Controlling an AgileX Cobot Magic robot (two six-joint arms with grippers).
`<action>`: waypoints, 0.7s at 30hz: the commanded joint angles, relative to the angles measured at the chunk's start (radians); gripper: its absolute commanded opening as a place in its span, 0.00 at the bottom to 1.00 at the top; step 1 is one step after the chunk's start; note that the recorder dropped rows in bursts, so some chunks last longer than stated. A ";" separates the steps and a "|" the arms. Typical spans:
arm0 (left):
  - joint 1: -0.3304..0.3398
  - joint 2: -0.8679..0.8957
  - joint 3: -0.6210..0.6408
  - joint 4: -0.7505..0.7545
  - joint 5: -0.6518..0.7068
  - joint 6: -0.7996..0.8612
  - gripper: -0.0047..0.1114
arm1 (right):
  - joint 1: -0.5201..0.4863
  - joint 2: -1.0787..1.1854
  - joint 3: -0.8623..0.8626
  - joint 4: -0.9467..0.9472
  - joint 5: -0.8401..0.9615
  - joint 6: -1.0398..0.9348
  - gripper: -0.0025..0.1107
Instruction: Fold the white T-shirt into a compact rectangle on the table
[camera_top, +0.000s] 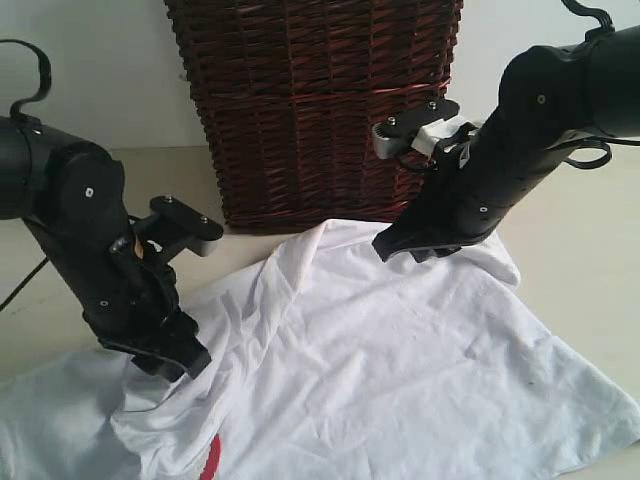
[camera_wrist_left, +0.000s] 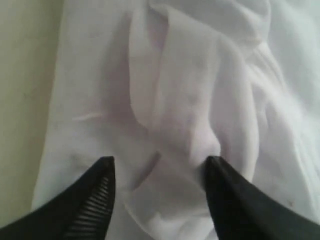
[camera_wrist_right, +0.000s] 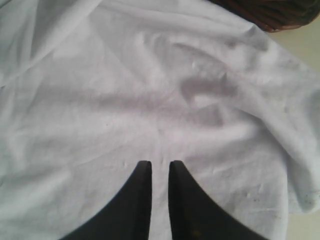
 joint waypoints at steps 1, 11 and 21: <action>-0.006 0.007 0.002 -0.066 -0.045 0.004 0.50 | -0.005 -0.004 0.003 0.000 -0.001 -0.008 0.15; -0.006 0.021 0.002 -0.145 -0.077 0.161 0.50 | -0.005 -0.004 0.003 0.008 -0.001 -0.008 0.15; -0.006 0.025 0.002 -0.121 -0.060 0.152 0.04 | -0.005 -0.004 0.003 0.010 -0.001 -0.008 0.15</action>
